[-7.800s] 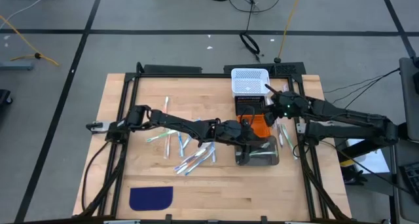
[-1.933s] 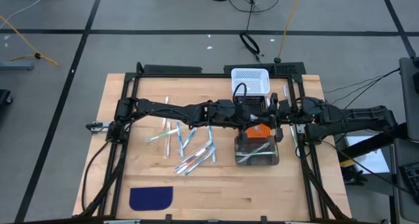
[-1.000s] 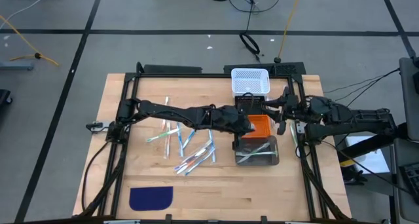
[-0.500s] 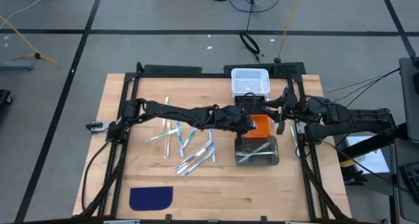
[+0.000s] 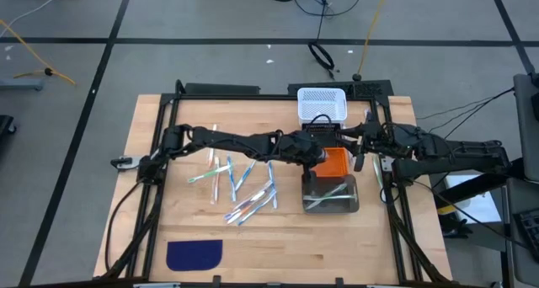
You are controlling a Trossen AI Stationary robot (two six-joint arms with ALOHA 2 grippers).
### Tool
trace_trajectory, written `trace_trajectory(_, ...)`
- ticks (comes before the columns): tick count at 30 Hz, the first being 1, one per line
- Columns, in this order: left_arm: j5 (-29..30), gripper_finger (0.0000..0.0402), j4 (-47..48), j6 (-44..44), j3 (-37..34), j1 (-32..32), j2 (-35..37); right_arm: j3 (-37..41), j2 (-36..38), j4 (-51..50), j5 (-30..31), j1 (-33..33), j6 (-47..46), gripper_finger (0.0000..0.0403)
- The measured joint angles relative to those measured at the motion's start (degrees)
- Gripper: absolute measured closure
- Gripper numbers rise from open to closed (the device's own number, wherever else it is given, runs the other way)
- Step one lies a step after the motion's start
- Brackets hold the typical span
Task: Pick & Place Toothbrushes
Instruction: Put the purple toothbrush into the orange bin
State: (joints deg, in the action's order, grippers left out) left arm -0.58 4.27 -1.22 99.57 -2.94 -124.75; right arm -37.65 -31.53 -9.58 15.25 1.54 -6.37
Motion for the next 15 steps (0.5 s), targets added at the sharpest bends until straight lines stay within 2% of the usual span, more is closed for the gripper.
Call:
trace_trajectory(4, 0.1, 0.0388, 0.1, 0.0, 0.0, 0.0, 0.0, 0.0, 0.0, -0.1, 0.0, 0.4, 0.0, 0.0289)
trace_trajectory(15, 2.0, 0.0321, 0.7, -0.8, 0.0, 0.0, 0.0, 0.0, 0.0, -1.0, 0.0, 0.4, -0.4, 0.0289)
